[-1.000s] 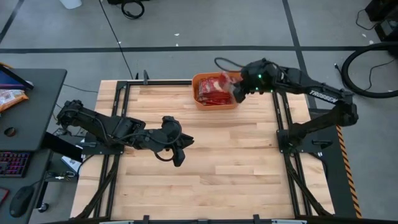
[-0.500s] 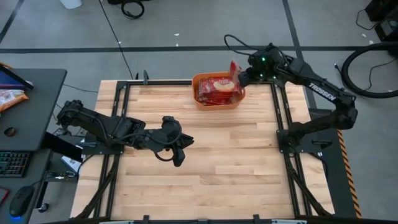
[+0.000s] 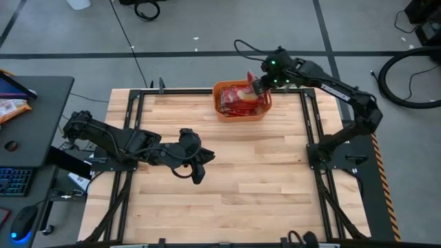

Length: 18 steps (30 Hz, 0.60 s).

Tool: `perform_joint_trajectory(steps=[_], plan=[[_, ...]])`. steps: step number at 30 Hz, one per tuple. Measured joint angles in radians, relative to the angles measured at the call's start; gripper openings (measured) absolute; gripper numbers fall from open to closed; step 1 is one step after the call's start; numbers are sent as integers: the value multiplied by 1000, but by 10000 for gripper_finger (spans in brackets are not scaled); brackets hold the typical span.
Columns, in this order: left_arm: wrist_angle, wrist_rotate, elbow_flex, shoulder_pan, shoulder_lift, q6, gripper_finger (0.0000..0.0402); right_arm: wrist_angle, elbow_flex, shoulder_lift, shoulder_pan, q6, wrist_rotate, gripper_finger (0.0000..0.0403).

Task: Sort popcorn bags into baskets
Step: Put the popcorn pack into the orange bin

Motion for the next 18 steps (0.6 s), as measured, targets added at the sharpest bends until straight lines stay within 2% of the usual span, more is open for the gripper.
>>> perform_joint_trajectory(steps=[9, 18], plan=[[0, 3, 0, -5, 0, -26, 68, 110, 0, 130, 42, 48, -89, 3], [0, 4, 0, -10, 0, -52, 68, 190, 0, 238, 80, 71, -135, 3]])
